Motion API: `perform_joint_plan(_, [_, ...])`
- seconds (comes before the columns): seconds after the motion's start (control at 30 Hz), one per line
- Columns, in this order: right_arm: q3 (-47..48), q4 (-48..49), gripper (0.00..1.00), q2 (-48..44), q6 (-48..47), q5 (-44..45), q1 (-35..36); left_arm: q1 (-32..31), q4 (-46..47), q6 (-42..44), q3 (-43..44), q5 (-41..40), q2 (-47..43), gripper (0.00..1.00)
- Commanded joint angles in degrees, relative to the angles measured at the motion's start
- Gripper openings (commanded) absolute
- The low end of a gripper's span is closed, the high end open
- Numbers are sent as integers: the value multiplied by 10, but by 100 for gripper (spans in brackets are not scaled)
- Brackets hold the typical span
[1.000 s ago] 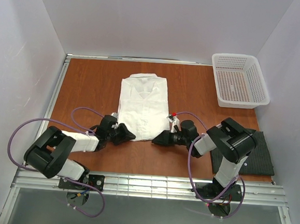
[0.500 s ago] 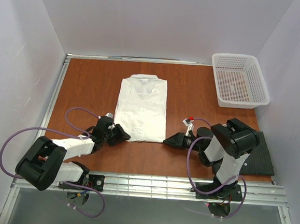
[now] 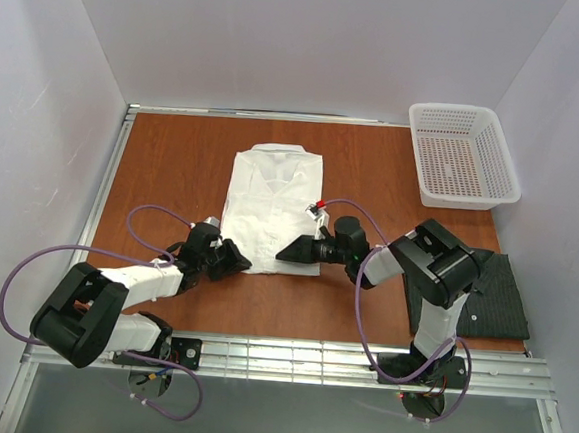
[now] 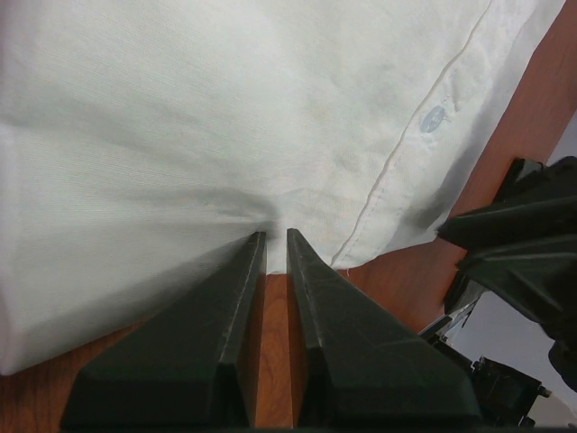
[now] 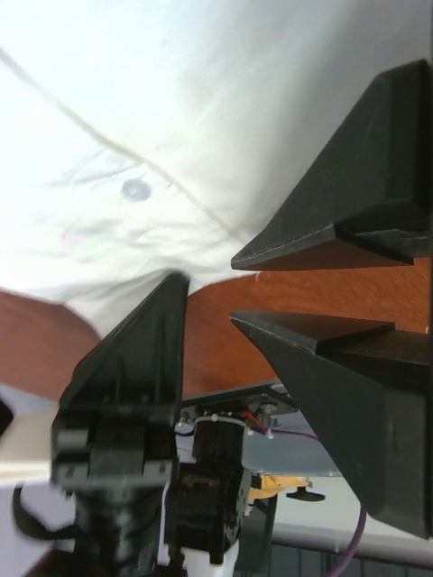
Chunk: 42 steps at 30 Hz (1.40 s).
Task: Fold and stack the long sleeve shirts
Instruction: Fold the shirt
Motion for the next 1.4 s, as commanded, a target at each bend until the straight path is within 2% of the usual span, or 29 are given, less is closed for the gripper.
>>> perform_joint_plan(0.0, [2, -27, 17, 35, -18, 14, 9, 2, -25, 10, 8, -27, -2, 10])
perform_joint_plan(0.2, [-29, -77, 16, 42, -70, 46, 0, 2, -36, 8, 8, -38, -2, 10])
perform_joint_plan(0.43, [-111, -77, 16, 41, -95, 46, -52, 3, -54, 0, 1, -57, -20, 10])
perform_joint_plan(0.57, [-145, -77, 16, 11, -110, 45, -76, 4, -79, -2, 9, -67, -42, 9])
perform_joint_plan(0.77, [-142, -90, 16, -11, -122, 41, -78, 6, -107, 3, 15, -81, -65, 9])
perform_joint_plan(1.03, [-137, -111, 17, -32, -130, 53, -78, 6, -117, -19, -36, -39, -88, 9])
perform_joint_plan(1.13, [-124, -147, 17, -62, -144, 63, -78, 6, -146, -23, -42, -41, -103, 9])
perform_joint_plan(1.27, [-84, -247, 17, -119, -189, 96, -79, 5, -191, -8, -18, -66, -145, 10])
perform_joint_plan(1.37, [-38, -344, 18, -162, -226, 130, -79, 6, -198, 27, 44, -91, -153, 18])
